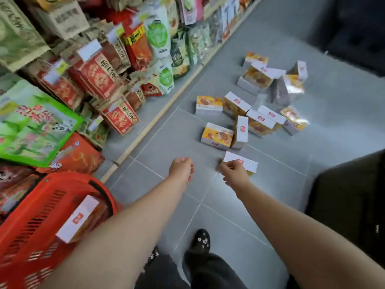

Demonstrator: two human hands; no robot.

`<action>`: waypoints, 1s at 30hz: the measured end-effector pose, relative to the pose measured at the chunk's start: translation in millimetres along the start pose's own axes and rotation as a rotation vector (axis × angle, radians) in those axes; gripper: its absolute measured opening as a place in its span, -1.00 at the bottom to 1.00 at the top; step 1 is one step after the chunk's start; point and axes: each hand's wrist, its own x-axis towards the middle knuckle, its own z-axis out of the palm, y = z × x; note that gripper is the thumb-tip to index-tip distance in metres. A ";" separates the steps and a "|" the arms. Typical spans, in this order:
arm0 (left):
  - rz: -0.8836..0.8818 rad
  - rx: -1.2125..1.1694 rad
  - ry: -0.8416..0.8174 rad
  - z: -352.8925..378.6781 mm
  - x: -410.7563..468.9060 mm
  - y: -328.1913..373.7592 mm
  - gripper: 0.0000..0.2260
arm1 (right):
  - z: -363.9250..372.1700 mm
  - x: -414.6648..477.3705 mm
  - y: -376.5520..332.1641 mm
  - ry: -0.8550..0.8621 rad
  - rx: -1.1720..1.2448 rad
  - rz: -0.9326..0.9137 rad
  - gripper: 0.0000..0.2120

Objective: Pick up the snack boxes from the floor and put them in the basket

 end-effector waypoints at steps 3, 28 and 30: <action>-0.002 0.091 -0.068 50.7 11.1 -0.3 -0.79 | -42.3 25.3 19.1 0.073 0.018 0.050 -0.91; -0.234 0.529 -0.058 301.1 333.8 -81.9 -0.78 | -176.0 381.2 172.2 0.079 -0.047 0.348 -0.53; -0.257 0.590 -0.035 308.9 376.1 -115.8 -0.81 | -166.3 420.6 208.8 0.062 -0.070 0.367 -0.48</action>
